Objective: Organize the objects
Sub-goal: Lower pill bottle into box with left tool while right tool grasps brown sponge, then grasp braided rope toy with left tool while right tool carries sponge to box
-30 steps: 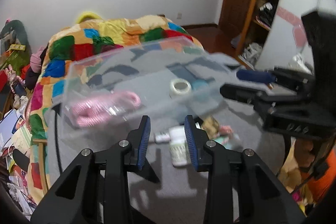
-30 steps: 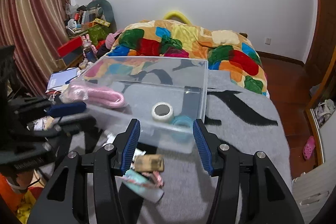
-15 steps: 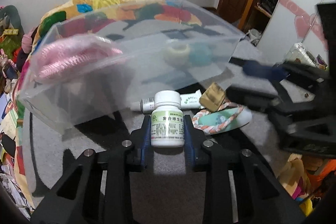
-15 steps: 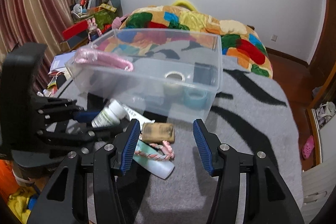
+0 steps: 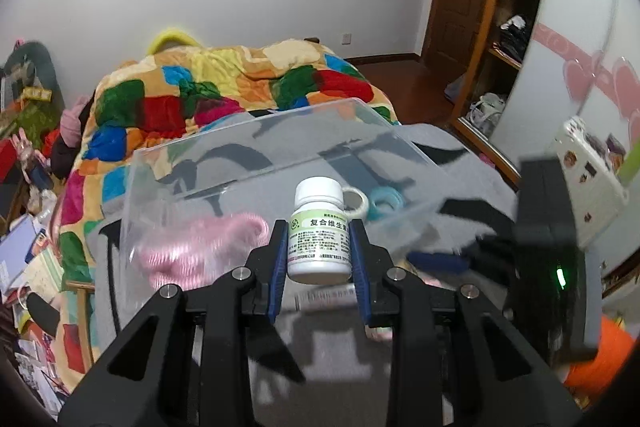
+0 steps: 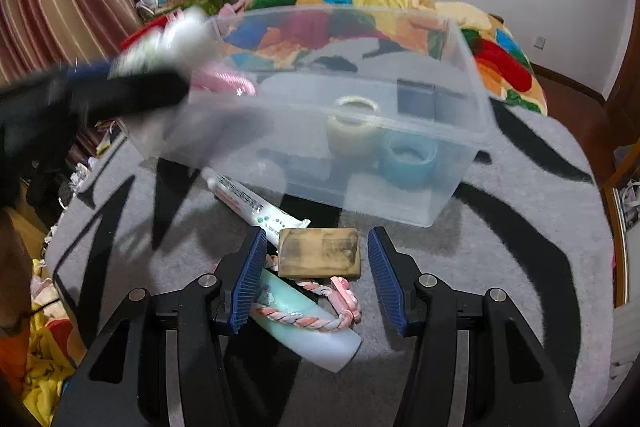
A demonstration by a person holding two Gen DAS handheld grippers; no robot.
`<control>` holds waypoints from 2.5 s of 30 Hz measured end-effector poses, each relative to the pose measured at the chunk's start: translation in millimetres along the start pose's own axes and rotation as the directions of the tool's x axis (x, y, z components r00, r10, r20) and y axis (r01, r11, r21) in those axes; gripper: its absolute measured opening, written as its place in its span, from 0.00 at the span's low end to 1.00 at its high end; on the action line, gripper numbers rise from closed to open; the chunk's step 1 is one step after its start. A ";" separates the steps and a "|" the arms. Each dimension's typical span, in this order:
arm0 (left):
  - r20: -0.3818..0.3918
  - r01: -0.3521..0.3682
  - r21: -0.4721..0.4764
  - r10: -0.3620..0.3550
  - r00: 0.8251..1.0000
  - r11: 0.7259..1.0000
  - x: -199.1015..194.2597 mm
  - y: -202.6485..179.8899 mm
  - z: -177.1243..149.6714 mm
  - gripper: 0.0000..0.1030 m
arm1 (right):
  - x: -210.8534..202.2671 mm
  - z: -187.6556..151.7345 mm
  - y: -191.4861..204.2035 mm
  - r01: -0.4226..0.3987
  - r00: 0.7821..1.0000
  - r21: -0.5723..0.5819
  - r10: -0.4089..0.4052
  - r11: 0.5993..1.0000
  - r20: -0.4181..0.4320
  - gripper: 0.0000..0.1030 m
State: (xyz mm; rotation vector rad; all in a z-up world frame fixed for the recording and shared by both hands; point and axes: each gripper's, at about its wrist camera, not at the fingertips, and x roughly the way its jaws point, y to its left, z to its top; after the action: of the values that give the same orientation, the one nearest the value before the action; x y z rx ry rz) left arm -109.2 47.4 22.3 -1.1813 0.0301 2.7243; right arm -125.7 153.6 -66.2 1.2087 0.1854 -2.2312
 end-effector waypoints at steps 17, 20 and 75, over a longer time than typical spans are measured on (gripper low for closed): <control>-0.006 0.008 -0.005 -0.008 1.000 1.000 -11.3 -5.7 -14.4 0.52 | -26.5 0.6 -15.6 -0.027 0.995 0.076 0.019 0.997 0.101 0.36; -0.037 0.041 -0.004 -0.041 0.998 0.999 -12.6 -8.9 -25.4 0.53 | -40.0 0.7 -18.0 0.007 0.991 0.074 -0.017 0.997 0.134 0.36; -0.201 0.233 0.002 -0.228 0.953 0.973 38.7 -61.3 -54.1 0.03 | -72.8 -29.5 -50.4 0.059 0.986 0.111 -0.075 0.992 0.146 0.36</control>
State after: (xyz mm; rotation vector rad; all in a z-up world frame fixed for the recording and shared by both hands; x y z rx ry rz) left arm -86.0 108.9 -39.8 -1.3543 -0.0448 2.3912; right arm -102.3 237.4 -32.4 1.0973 0.0482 -2.4066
